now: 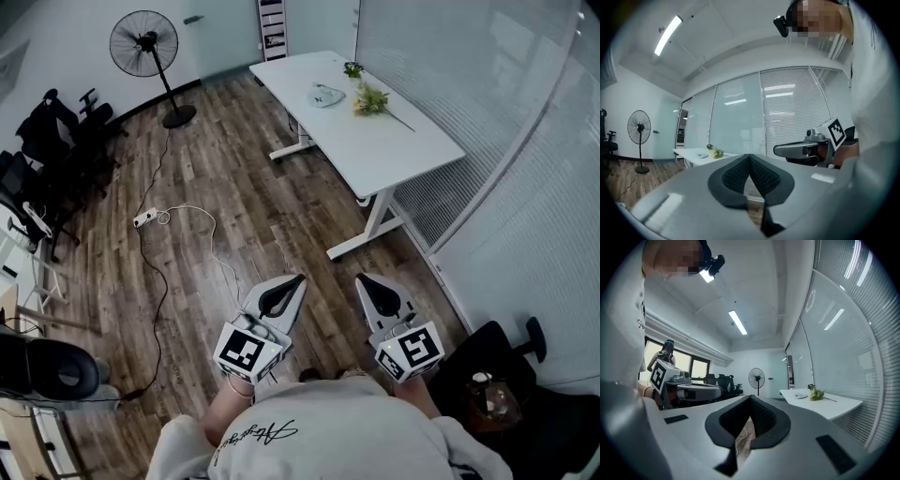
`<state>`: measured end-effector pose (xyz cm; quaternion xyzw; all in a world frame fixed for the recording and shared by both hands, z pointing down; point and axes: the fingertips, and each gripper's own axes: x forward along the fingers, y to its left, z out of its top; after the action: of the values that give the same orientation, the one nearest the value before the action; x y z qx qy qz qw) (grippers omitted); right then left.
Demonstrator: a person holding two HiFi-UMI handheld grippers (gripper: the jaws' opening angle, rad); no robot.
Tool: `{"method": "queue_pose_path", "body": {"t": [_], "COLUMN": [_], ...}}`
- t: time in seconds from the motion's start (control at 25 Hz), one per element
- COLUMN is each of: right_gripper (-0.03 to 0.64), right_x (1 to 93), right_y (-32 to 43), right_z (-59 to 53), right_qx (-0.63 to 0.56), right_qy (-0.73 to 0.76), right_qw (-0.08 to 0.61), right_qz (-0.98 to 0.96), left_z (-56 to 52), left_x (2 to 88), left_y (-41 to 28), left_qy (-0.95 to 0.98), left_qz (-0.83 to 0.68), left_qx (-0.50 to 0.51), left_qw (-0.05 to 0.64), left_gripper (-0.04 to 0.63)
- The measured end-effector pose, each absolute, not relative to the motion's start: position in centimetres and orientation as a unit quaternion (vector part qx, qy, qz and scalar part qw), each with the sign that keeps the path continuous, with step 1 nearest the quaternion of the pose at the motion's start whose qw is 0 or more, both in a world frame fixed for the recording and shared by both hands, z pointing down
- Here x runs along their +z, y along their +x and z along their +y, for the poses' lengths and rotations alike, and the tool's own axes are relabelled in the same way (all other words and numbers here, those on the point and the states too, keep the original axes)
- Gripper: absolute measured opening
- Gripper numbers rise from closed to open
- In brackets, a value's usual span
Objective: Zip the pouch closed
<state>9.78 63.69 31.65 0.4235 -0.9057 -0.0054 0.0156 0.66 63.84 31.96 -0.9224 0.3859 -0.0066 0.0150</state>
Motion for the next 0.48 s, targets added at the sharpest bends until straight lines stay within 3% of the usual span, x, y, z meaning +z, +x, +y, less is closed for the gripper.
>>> {"method": "queue_pose_path", "body": {"t": [0.48], "right_gripper": [0.002], "right_x": [31.6], "right_y": [8.6], "right_z": [63.2], "right_qx": [-0.003], "right_qy": [0.42], "right_qw": [0.026], "right_qz": [-0.907], "left_z": [63.7], "left_x": [31.7], "left_y": [-0.5], "left_qy": [-0.915], "left_qz": [0.402], "left_qx": [-0.003], "left_qw": [0.016], "left_gripper": [-0.003]}}
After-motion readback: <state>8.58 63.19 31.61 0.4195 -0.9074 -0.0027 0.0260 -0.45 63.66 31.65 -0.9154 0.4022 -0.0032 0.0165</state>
